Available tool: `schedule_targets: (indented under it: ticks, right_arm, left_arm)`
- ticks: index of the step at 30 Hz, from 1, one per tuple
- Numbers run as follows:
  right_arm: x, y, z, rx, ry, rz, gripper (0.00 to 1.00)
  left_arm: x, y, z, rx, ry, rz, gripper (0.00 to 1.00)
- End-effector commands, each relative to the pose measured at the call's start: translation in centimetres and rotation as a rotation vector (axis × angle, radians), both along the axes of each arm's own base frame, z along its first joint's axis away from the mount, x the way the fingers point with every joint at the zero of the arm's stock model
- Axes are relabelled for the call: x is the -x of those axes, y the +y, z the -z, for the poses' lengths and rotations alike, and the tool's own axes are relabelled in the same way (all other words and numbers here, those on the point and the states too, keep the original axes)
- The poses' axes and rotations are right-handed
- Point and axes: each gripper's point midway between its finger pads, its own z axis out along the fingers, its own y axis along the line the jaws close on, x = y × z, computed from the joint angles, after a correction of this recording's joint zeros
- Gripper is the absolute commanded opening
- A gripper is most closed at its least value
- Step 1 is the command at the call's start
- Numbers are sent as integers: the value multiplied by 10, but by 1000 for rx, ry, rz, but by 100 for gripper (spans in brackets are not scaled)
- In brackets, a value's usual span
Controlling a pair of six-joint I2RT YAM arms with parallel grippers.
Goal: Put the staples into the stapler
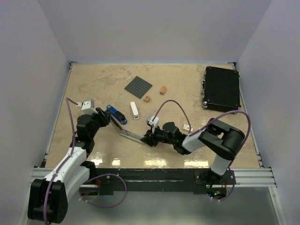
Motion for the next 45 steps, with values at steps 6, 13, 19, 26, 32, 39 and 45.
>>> schedule_targets:
  ticks: [6,13,19,26,32,39,45]
  right_arm:
    - [-3,17,-22,-70,-50,-60,11]
    - [-6,17,-38,-75,-76,-59,0]
    - [-13,22,-58,-72,-109,-53,0]
    - [-25,31,-77,-81,-136,-35,0]
    - [-38,37,-91,-82,-150,4,0]
    - [-51,44,-106,-94,-152,44,0]
    - [-56,53,-117,-104,-148,44,0]
  left_arm:
    - [-5,-27,-33,-42,-92,75,0]
    - [-3,-55,-38,-94,-111,174,0]
    - [16,-97,-46,-101,-153,379,0]
    - [39,-136,-51,-77,-167,517,0]
    - [59,-165,-53,-23,-152,598,7]
    - [77,-199,-56,-2,-151,681,15]
    - [89,-220,-62,36,-159,742,25]
